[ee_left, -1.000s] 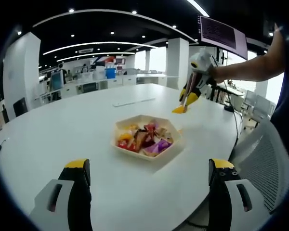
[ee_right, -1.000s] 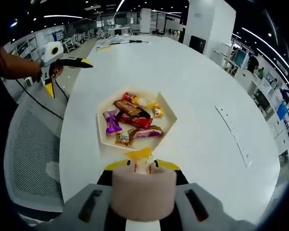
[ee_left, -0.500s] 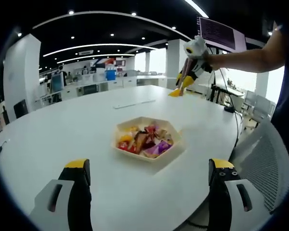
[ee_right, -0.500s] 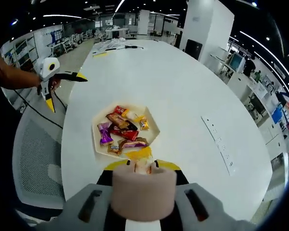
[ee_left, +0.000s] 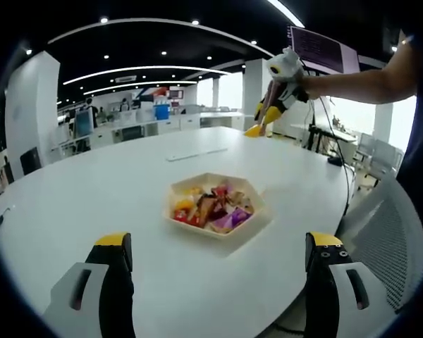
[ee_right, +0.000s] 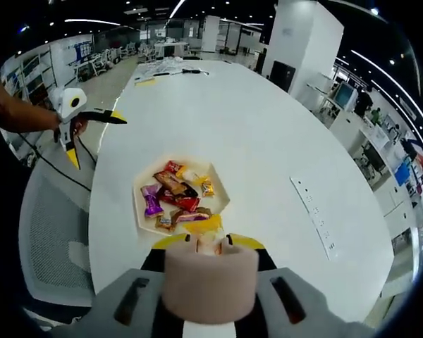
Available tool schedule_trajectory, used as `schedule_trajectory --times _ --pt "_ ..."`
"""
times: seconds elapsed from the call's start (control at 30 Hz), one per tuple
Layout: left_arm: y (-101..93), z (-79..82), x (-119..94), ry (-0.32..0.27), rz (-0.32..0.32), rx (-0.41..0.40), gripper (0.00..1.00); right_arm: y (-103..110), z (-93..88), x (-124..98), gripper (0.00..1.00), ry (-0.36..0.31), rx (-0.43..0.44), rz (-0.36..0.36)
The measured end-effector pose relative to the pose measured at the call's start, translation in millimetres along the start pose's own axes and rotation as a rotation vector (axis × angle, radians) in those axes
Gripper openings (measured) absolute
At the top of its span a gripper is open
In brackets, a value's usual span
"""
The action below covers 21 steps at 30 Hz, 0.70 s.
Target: Place the target food into the container with the food tongs after gripping and lifting it, then release it inside without dropping or visibly crushing the food.
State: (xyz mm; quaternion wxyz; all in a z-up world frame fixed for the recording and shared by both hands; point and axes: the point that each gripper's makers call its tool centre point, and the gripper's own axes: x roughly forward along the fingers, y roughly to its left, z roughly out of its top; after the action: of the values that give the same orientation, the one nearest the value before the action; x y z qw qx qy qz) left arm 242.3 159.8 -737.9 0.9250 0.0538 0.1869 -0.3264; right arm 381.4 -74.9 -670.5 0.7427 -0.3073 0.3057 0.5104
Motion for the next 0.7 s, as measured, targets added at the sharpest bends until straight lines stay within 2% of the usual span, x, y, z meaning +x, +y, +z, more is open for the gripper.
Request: schedule_trajectory --times 0.33,0.7 --pt "0.1 0.1 0 -0.001 0.0 -0.002 0.99 3 12.8 17 0.18 -0.005 -0.005 0.003" --pt "-0.1 1.1 -1 -0.006 0.0 -0.005 0.99 6 39.0 37 0.18 -0.025 -0.024 0.012"
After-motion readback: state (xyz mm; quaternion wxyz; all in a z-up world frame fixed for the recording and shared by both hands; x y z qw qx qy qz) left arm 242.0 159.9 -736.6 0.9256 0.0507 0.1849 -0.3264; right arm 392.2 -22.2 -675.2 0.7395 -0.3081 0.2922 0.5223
